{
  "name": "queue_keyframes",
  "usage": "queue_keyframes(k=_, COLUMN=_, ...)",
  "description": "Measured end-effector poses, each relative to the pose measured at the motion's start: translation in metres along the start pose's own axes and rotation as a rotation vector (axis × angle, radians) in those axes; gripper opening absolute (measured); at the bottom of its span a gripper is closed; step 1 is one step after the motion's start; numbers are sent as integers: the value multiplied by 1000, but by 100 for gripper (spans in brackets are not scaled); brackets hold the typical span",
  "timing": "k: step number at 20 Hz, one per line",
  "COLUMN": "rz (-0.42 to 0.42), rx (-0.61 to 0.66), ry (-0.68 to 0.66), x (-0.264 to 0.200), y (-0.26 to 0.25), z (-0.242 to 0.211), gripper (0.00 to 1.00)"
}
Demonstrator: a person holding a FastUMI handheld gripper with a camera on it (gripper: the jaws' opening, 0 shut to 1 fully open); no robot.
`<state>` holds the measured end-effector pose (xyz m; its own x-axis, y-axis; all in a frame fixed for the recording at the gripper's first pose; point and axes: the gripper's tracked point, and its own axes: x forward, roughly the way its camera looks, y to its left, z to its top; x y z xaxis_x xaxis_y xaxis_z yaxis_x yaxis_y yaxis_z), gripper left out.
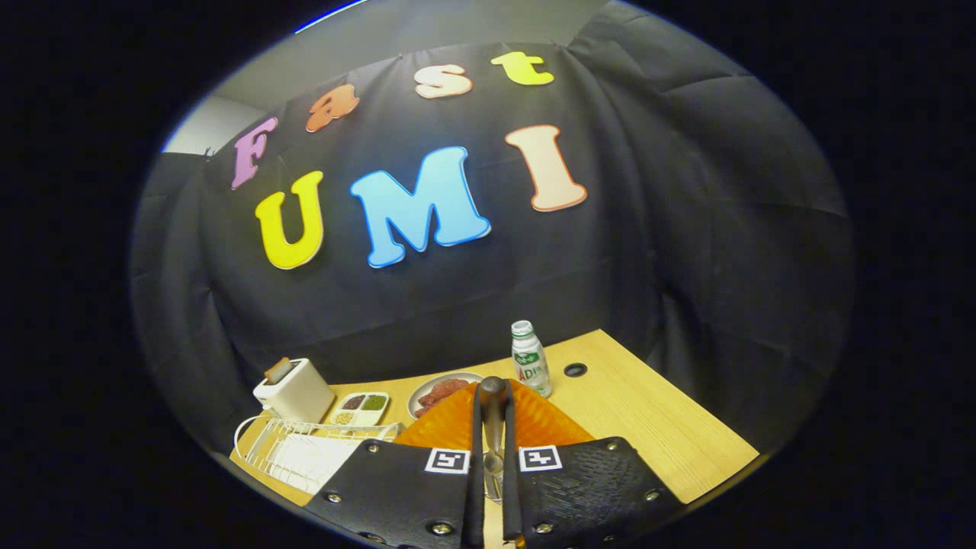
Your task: Take the plate from the dish rack, then take the spoon from the basket and place it into the plate.
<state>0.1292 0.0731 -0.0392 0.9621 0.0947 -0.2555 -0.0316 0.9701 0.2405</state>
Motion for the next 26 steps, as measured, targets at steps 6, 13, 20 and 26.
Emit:
queue_keyframes(k=6, rz=209, rx=-51, ry=-16, x=-43, y=112, z=7, gripper=9)
queue_keyframes(k=13, rz=440, rx=-176, ry=78, x=-89, y=227, z=-64, gripper=9)
queue_keyframes(k=20, rz=556, rx=-261, ry=229, x=-124, y=278, z=-172, gripper=9)
queue_keyframes(k=26, rz=573, rx=-276, ry=276, x=-143, y=299, z=-227, gripper=9)
